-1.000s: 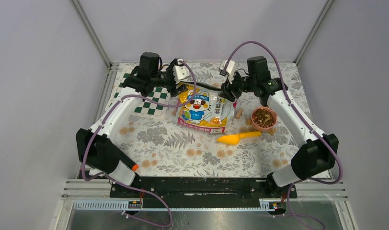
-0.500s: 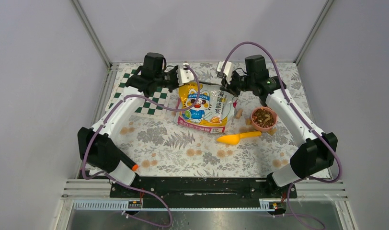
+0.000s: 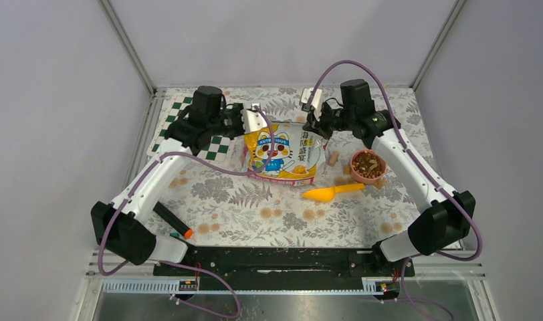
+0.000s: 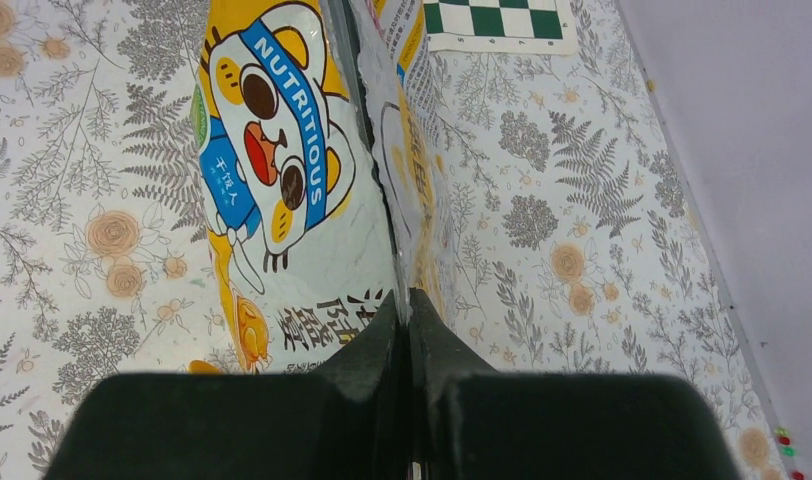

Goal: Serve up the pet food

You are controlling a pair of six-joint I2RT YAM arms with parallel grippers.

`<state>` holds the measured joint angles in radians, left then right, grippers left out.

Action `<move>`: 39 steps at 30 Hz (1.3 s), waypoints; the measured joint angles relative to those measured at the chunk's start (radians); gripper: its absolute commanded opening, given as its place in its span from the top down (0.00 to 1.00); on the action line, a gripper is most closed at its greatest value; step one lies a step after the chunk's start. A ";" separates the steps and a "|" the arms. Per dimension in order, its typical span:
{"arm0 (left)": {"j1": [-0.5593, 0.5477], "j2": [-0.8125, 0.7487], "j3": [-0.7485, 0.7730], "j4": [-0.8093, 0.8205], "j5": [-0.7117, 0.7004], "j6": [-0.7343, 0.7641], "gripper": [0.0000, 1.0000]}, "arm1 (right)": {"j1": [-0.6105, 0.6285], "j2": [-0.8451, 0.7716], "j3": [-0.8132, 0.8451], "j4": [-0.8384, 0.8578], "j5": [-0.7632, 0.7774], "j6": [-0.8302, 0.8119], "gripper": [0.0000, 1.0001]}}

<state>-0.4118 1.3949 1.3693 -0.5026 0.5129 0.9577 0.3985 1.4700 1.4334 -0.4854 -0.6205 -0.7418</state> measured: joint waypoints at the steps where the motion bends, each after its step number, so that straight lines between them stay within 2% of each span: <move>1: -0.001 -0.011 -0.009 0.000 -0.004 0.002 1.00 | 0.002 0.000 0.000 0.002 -0.003 0.006 1.00; 6: -0.006 -0.061 -0.074 0.049 -0.035 0.003 1.00 | 0.009 -0.002 -0.014 0.039 -0.004 0.028 1.00; 11: -0.017 -0.165 -0.210 0.151 -0.050 -0.039 1.00 | 0.009 -0.040 -0.108 0.154 -0.038 0.040 1.00; 17: -0.034 -0.340 -0.477 0.386 -0.063 -0.147 1.00 | 0.022 -0.111 -0.257 0.294 -0.077 0.051 1.00; 22: -0.042 -0.357 -0.554 0.496 -0.109 -0.183 1.00 | 0.029 -0.126 -0.323 0.369 -0.071 0.051 1.00; 24: -0.042 -0.357 -0.557 0.505 -0.116 -0.192 1.00 | 0.031 -0.126 -0.323 0.368 -0.071 0.055 0.95; 25: -0.042 -0.357 -0.557 0.505 -0.117 -0.195 1.00 | 0.031 -0.126 -0.323 0.366 -0.072 0.060 0.89; 26: -0.042 -0.357 -0.555 0.504 -0.117 -0.197 0.90 | 0.031 -0.126 -0.320 0.362 -0.073 0.066 0.85; 27: -0.042 -0.357 -0.549 0.497 -0.117 -0.200 0.80 | 0.031 -0.126 -0.315 0.356 -0.075 0.079 0.77; 28: -0.042 -0.357 -0.538 0.481 -0.123 -0.201 0.72 | 0.031 -0.126 -0.305 0.344 -0.077 0.092 0.65; 31: -0.005 -0.356 -0.489 0.413 -0.160 -0.202 0.57 | 0.003 -0.126 -0.246 0.279 -0.078 0.150 0.45; 34: 0.022 -0.351 -0.415 0.356 -0.156 -0.205 0.47 | -0.022 -0.127 -0.172 0.230 -0.080 0.209 0.36; 39: 0.021 -0.333 -0.295 0.293 -0.125 -0.216 0.41 | -0.024 -0.167 -0.118 0.203 -0.077 0.278 0.32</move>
<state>-0.3912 1.0618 1.0740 -0.2096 0.3882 0.7422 0.3748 1.3029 1.3155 -0.2825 -0.6979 -0.4633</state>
